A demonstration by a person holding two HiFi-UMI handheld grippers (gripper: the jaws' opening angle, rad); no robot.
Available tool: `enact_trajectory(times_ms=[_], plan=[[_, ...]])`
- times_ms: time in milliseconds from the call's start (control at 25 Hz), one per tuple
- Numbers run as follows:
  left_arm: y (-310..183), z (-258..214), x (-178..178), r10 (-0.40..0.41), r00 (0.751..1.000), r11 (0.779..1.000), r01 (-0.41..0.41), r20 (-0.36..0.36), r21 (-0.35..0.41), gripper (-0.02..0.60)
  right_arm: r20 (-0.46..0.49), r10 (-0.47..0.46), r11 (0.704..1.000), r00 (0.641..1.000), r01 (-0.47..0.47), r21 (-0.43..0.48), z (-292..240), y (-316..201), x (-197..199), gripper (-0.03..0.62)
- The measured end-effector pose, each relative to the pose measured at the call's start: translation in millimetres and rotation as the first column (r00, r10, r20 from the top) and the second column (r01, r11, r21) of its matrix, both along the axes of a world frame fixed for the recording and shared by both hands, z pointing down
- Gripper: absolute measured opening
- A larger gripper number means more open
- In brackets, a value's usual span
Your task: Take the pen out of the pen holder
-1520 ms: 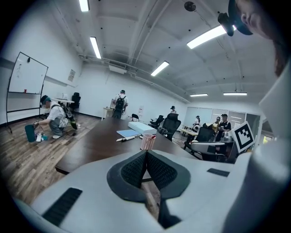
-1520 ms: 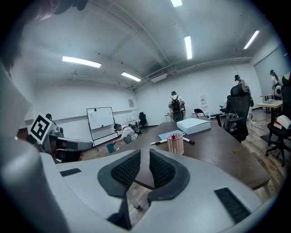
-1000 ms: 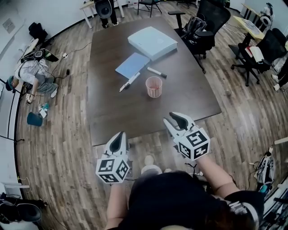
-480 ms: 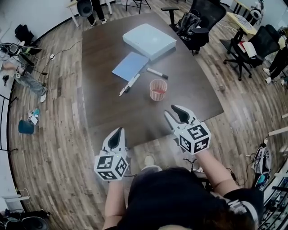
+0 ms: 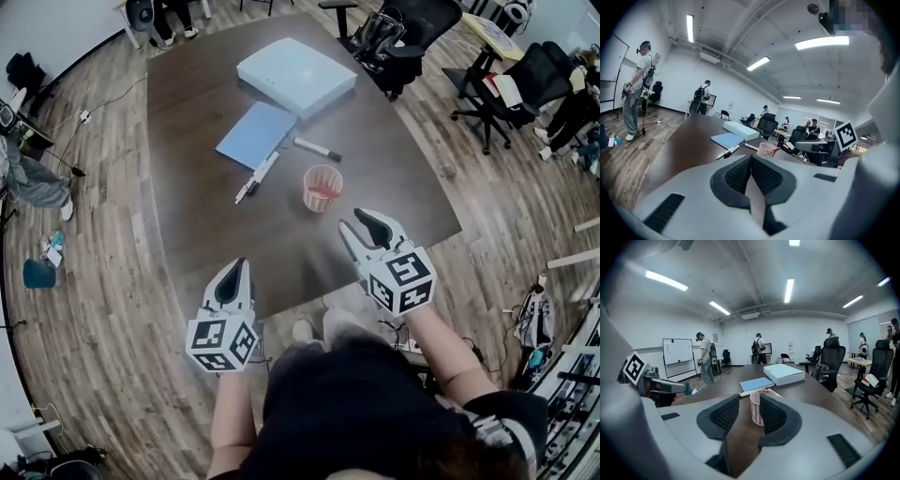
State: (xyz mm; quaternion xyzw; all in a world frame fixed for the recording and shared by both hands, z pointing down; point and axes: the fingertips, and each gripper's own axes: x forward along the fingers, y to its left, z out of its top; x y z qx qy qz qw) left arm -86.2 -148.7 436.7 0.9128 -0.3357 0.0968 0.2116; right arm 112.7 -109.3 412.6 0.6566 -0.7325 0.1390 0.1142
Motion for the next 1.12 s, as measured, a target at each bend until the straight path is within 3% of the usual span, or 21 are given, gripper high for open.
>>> enact_trajectory(times_ms=[280,520,960,1120], plan=[[-13,-4,28,-0.034,0.999,0.999,0.034,0.011,0.006,0.028,-0.066,-0.087,0.996,0.994,0.085,-0.029,19,-30,18,0.14],[-22,3,48,-0.055,0.998,0.998,0.056,0.043,-0.014,0.028,-0.036,-0.154,0.986,0.987,0.151,-0.064,38,-54,27,0.14],[-27,16,53,-0.11,0.991,0.992,0.114,0.079,-0.047,0.028,-0.049,-0.218,0.971,0.975,0.211,-0.114,60,-74,24,0.137],[-28,18,49,-0.119,0.99,0.991,0.123,0.082,-0.052,0.028,-0.067,-0.22,0.97,0.973,0.21,-0.125,62,-76,24,0.102]])
